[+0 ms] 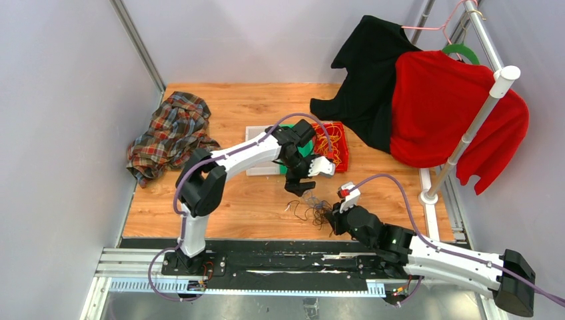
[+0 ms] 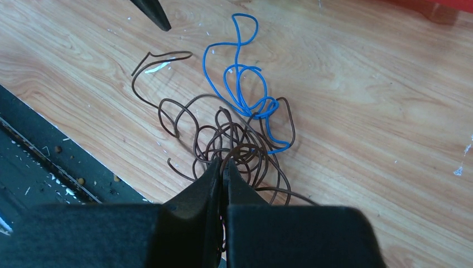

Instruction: Untangle the cables

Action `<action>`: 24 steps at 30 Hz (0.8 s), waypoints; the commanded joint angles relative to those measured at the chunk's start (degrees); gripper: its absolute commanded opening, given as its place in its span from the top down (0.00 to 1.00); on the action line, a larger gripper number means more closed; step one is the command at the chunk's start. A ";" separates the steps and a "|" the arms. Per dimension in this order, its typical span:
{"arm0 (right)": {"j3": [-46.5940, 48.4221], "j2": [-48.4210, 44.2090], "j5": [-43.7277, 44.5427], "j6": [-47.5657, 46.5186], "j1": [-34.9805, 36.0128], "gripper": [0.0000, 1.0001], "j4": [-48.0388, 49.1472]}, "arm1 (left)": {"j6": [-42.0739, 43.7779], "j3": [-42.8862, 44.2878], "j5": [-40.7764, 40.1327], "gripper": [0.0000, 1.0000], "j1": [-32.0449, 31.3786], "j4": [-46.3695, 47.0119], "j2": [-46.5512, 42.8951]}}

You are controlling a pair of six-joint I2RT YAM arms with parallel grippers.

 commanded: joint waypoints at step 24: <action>0.29 -7.29 2.90 4.54 1.21 0.99 -7.79 | 11.11 -7.12 -0.06 0.90 -3.83 12.03 2.69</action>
